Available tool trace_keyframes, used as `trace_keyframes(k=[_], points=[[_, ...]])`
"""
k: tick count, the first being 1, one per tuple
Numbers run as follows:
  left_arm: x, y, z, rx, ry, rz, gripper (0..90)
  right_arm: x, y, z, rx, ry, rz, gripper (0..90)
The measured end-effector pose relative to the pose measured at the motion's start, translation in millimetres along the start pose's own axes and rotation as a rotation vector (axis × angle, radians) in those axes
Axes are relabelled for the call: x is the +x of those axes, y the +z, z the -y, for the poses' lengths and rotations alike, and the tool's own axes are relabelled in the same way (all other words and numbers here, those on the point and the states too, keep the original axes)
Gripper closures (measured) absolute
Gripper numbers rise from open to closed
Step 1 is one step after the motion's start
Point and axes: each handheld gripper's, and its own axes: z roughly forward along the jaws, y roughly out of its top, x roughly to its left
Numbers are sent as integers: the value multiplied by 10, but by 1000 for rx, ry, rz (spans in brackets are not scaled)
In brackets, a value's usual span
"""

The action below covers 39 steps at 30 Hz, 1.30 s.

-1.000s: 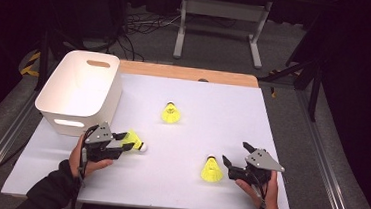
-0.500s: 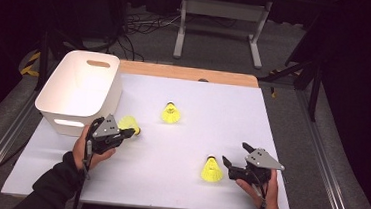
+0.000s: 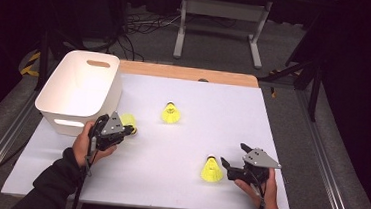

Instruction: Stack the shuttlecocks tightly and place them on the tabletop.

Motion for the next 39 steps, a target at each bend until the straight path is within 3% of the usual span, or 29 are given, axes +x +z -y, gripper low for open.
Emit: trace_keyframes(k=[3, 11, 22, 29, 39], points=[[-11, 58, -65, 6, 14, 3, 823, -6, 9, 10, 1, 2, -10, 159], [-67, 181, -311, 36, 105, 15, 823, -29, 12, 24, 6, 13, -16, 155], [-191, 449, -583, 111, 201, 96, 865, -45, 8, 32, 9, 15, -26, 152], [-232, 544, -631, 147, 206, 144, 868, -24, 41, 39, 31, 6, -48, 152], [-307, 651, -685, 186, 210, 171, 858, -9, 62, 46, 48, -4, -66, 152]])
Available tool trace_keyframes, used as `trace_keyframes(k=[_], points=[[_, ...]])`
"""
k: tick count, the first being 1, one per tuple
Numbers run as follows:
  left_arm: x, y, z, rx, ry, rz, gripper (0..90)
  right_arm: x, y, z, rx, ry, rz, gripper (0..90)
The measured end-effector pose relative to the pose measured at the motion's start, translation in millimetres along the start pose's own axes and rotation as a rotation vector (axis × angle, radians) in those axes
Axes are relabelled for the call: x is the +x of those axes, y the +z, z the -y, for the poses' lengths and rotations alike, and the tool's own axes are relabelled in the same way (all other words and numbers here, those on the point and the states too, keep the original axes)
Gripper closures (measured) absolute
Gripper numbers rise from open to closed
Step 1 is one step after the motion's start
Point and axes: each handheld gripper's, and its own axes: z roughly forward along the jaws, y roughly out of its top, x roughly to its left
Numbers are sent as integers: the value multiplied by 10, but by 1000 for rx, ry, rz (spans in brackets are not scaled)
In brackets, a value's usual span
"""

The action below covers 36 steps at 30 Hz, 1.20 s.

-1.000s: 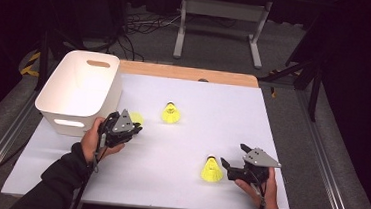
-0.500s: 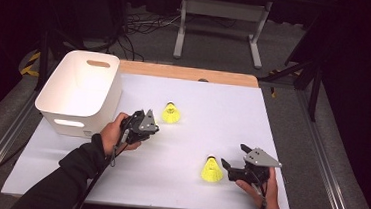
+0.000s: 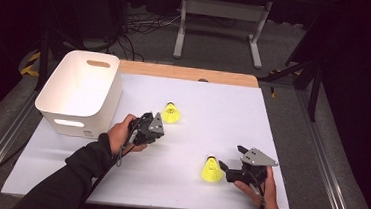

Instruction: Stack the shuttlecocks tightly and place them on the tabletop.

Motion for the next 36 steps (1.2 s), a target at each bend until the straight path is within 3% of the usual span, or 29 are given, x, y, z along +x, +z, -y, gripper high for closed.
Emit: trace_keyframes(k=[7, 13, 19, 25, 30, 36], points=[[7, 33, -42, 1, -7, 16, 824, -28, 16, 24, 9, 27, -39, 148], [14, 30, -35, 2, -15, 14, 810, -46, 5, 28, 3, 36, -39, 148], [48, -40, -40, -35, -29, 5, 748, -56, -23, 19, -22, 43, -34, 148], [99, -101, -51, -50, -45, -41, 683, -59, -25, 19, -21, 43, -30, 148], [151, -182, -92, -102, -63, -48, 634, -66, -30, 20, -23, 45, -33, 151], [218, -200, -75, -99, -93, -91, 594, -75, -43, 20, -27, 49, -31, 152]])
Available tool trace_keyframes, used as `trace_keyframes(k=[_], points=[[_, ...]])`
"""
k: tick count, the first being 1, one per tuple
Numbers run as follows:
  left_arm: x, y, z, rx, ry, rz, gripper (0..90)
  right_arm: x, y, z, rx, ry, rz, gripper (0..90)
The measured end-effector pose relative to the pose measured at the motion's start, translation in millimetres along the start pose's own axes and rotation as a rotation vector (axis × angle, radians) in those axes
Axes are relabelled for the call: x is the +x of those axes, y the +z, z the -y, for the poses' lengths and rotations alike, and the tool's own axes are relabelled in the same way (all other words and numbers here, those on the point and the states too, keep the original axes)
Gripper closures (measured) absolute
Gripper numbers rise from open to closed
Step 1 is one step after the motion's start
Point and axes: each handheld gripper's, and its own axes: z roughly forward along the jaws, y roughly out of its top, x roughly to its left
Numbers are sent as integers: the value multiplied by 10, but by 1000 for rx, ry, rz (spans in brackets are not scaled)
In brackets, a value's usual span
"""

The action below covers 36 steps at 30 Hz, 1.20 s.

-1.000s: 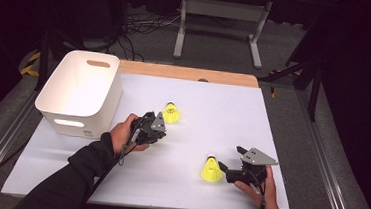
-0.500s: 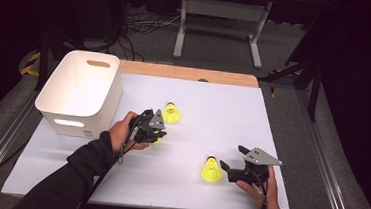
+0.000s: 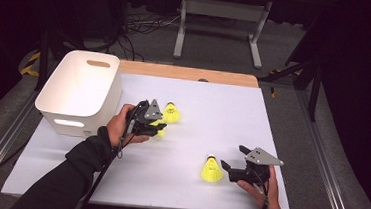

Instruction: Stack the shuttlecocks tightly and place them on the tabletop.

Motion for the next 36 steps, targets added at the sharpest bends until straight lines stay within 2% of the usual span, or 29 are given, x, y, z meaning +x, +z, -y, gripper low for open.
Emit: trace_keyframes(k=[8, 17, 23, 29, 34, 35, 36], points=[[63, 64, 91, 19, -54, 44, 578, 3, 5, 1, 5, -5, -4, 151], [37, 110, 173, 30, -63, 79, 576, 4, 5, 3, 8, -6, -5, 151], [28, 89, 168, 16, -58, 76, 580, 5, 6, 0, 8, -5, -5, 151], [27, 0, 162, -12, -45, 64, 573, 5, 1, -4, 6, -7, -2, 151], [24, -131, 172, -68, -39, 38, 552, 6, -10, -14, 0, -6, 7, 151], [10, -209, 191, -103, -31, 27, 551, 7, -16, -19, -3, -6, 10, 152], [10, -209, 191, -103, -31, 27, 548, 7, -16, -19, -3, -6, 10, 152]])
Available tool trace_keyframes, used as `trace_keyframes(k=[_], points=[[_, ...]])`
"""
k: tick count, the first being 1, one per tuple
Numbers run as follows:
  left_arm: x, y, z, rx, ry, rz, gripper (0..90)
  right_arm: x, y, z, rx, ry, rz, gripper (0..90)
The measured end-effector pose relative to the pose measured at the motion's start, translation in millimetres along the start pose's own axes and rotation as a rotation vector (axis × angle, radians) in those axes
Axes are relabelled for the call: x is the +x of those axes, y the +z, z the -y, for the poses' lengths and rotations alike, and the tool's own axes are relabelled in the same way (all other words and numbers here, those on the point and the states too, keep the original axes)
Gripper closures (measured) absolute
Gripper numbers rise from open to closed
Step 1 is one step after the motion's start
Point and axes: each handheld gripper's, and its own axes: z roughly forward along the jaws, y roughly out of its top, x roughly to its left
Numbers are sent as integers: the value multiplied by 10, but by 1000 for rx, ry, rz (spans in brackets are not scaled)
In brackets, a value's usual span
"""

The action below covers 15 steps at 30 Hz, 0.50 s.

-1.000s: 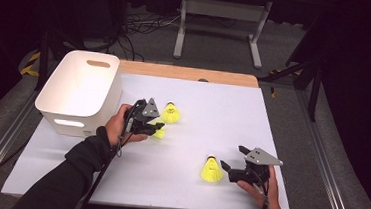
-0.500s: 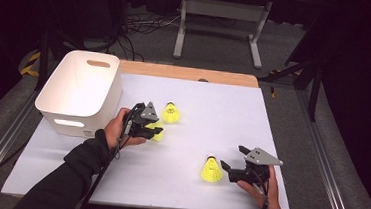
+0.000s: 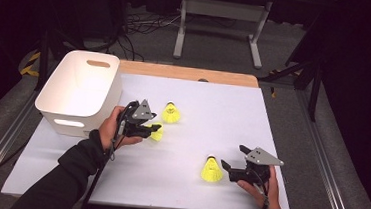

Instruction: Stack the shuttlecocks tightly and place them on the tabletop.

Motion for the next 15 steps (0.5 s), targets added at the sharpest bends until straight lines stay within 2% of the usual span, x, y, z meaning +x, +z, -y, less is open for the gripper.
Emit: trace_keyframes(k=[4, 8, 11, 12, 15], points=[[-52, -192, 58, -51, 22, -45, 508, 14, -40, -45, -15, 13, 22, 153], [-98, -337, 151, -102, 29, -65, 492, 47, -99, -106, -42, 21, 41, 155], [-126, -440, 243, -142, 21, -73, 464, 78, -126, -144, -51, 15, 48, 157], [-152, -498, 303, -154, 32, -88, 441, 87, -131, -155, -50, 11, 48, 160], [-190, -547, 372, -179, 30, -100, 387, 115, -142, -181, -51, -5, 50, 162]])
